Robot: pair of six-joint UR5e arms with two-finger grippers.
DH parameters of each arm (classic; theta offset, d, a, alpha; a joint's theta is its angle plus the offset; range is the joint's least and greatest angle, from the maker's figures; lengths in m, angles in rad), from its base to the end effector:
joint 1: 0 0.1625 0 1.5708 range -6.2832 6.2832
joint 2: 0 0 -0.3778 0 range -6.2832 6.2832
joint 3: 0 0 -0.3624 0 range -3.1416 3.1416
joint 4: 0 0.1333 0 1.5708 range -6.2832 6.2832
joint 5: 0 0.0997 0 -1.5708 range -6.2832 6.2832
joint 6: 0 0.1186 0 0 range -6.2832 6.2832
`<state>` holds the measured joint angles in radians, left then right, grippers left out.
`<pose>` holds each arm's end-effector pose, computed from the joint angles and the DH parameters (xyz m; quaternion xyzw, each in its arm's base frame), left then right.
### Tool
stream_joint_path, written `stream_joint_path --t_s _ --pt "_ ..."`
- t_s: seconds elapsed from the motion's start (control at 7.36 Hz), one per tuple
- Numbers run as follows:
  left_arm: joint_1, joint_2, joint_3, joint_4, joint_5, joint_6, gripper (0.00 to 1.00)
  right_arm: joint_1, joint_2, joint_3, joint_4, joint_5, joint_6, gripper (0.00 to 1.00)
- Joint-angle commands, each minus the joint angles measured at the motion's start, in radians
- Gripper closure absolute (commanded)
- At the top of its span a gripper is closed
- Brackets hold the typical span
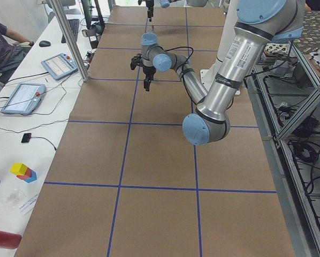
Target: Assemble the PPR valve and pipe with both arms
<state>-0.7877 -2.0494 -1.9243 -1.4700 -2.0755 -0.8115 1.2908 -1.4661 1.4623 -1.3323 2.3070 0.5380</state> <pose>0.3423 -0.4516 0.2406 0.0751 0.4106 0.0764 0.9055 -0.0919 -0.5139 0.6019 -0.0419 -0.3713 0.0774 0.9243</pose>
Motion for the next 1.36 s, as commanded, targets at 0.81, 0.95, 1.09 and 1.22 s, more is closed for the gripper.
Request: stream_joint_path --t_s 0.81,0.95,1.09,1.22 --pt "-0.002 0.000 0.001 0.000 0.002 0.000 0.00 -0.057 -0.005 -0.080 0.114 -0.032 0.135 0.15" --pt "-0.002 0.000 0.002 0.000 0.002 0.000 0.01 -0.059 -0.006 -0.080 0.116 -0.029 0.135 0.21" --pt "-0.002 0.000 0.002 0.000 0.002 0.000 0.00 -0.059 -0.006 -0.080 0.116 -0.026 0.134 0.26" --pt "-0.001 0.000 0.002 0.000 0.002 0.000 0.00 -0.059 -0.008 -0.080 0.116 -0.028 0.132 0.34"
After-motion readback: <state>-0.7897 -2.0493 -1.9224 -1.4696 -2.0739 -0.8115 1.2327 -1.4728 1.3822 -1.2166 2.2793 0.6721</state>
